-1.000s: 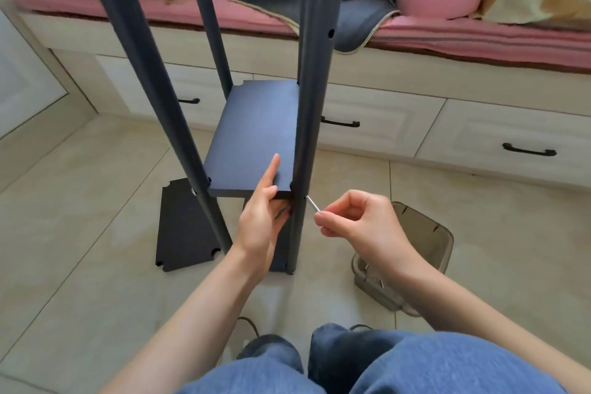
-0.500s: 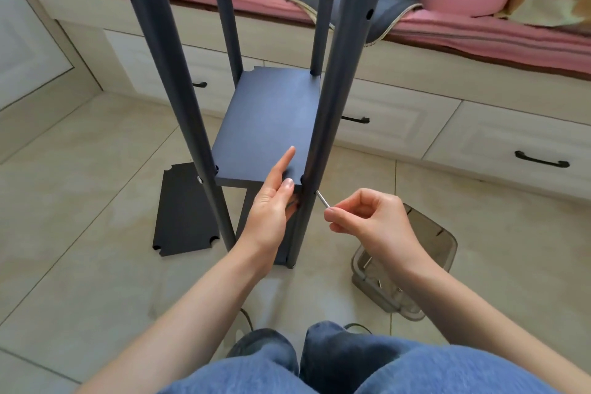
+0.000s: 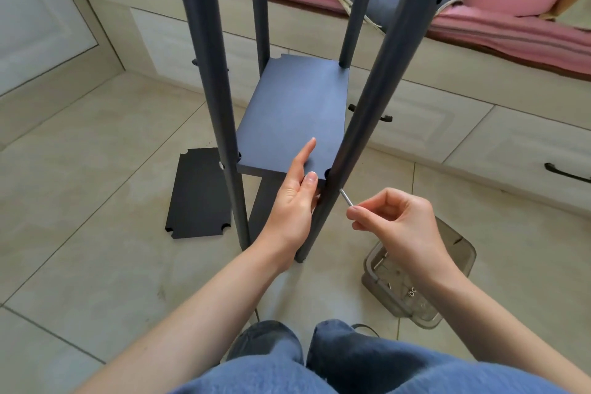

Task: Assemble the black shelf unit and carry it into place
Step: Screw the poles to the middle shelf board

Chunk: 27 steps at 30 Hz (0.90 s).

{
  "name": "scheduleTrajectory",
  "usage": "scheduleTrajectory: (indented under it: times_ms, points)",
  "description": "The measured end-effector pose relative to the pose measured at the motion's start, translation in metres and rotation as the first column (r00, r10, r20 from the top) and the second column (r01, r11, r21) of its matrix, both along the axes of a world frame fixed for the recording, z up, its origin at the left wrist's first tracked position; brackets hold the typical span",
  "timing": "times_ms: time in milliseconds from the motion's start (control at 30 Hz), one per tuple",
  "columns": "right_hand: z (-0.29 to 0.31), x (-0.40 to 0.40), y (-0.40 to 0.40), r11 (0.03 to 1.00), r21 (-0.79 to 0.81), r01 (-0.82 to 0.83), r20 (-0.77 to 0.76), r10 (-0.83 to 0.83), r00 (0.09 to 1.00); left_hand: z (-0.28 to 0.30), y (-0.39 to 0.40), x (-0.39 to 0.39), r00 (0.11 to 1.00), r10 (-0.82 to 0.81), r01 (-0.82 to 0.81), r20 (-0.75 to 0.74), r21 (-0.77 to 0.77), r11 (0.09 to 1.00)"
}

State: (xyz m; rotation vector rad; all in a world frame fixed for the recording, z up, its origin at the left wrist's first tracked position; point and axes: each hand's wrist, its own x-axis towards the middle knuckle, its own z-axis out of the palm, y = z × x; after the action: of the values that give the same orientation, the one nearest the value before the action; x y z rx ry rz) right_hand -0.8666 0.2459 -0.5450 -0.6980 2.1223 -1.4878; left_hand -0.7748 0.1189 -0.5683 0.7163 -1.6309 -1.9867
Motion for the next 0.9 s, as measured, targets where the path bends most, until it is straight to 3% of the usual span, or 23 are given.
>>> scheduleTrajectory:
  times_ms: [633, 900]
  points:
    - [-0.004, -0.009, -0.018, 0.999, -0.010, -0.030, -0.128, 0.029, 0.991, 0.002, -0.001, -0.001, 1.000, -0.003, 0.003, 0.004, 0.015, 1.000]
    - [-0.008, -0.013, -0.018, 0.998, -0.045, -0.041, -0.053, 0.039, 0.998, 0.000, -0.002, -0.001, 1.000, 0.007, -0.006, -0.014, 0.015, 1.000]
